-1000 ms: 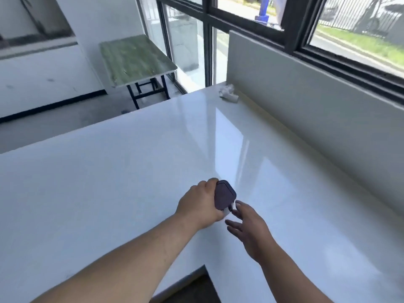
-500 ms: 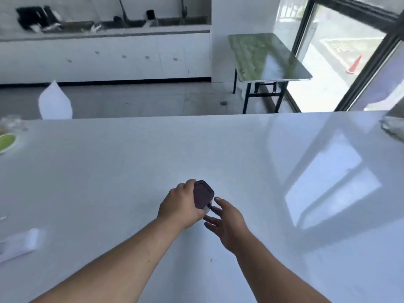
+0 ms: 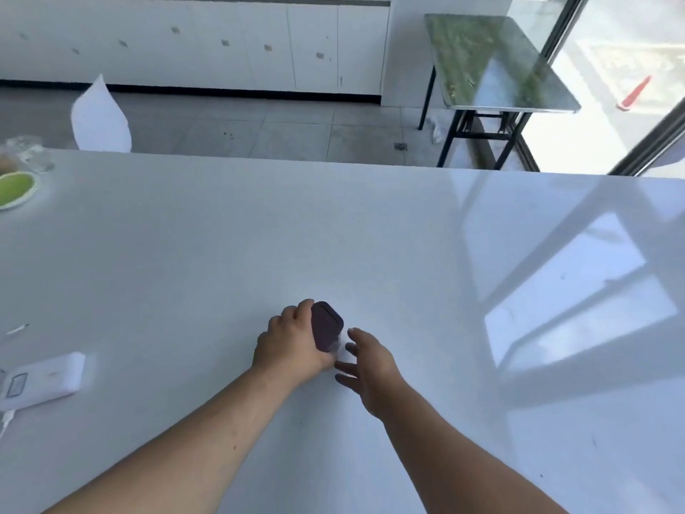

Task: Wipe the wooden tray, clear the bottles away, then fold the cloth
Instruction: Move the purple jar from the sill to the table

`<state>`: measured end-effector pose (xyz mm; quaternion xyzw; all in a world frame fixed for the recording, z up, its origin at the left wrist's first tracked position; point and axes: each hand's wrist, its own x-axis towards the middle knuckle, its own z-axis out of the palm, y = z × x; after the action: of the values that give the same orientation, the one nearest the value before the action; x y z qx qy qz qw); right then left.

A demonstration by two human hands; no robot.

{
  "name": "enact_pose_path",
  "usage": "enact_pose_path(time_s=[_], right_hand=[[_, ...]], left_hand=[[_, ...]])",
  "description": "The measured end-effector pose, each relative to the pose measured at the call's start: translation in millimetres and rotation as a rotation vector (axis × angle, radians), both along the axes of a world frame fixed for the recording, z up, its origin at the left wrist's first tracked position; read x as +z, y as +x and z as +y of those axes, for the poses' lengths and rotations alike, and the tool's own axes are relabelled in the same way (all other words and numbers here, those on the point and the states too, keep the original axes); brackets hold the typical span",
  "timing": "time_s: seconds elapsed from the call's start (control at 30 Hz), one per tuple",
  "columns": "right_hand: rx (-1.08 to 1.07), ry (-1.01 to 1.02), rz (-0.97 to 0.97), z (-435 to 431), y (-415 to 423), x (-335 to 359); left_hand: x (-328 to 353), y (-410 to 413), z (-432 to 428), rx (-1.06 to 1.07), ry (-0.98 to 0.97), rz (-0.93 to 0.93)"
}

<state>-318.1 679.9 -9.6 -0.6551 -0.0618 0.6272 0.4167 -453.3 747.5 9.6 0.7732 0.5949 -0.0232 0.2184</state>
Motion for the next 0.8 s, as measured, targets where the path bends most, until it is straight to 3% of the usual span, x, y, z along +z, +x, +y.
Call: enact_pose_path(time_s=[0.1,0.2,0.37,0.57,0.8], right_hand=[[0.138,0.061,-0.438,-27.9,42.2,16.1],[0.178,0.086,-0.844,-83.0,120.5,48.3],[-0.015,-0.097,-1.205,-244.2,266.4,111.3],[-0.508,-0.339,-1.208,-498.2,366.8,141.6],[-0.862,-0.529,-1.019,-752.7,393.3,109.0]], left_hand=[[21.3,37.4,-3.7,-0.139,0.126,0.035],[54.7,115.7,-20.3,-0.294,0.123,-0.097],[107.4,292.1,-120.1,-0.660,0.014,-0.248],[146.0,471.2,-336.0,-1.062,-0.044,-0.346],[131.2,590.8,-603.9,-1.390,-0.179,-0.326]])
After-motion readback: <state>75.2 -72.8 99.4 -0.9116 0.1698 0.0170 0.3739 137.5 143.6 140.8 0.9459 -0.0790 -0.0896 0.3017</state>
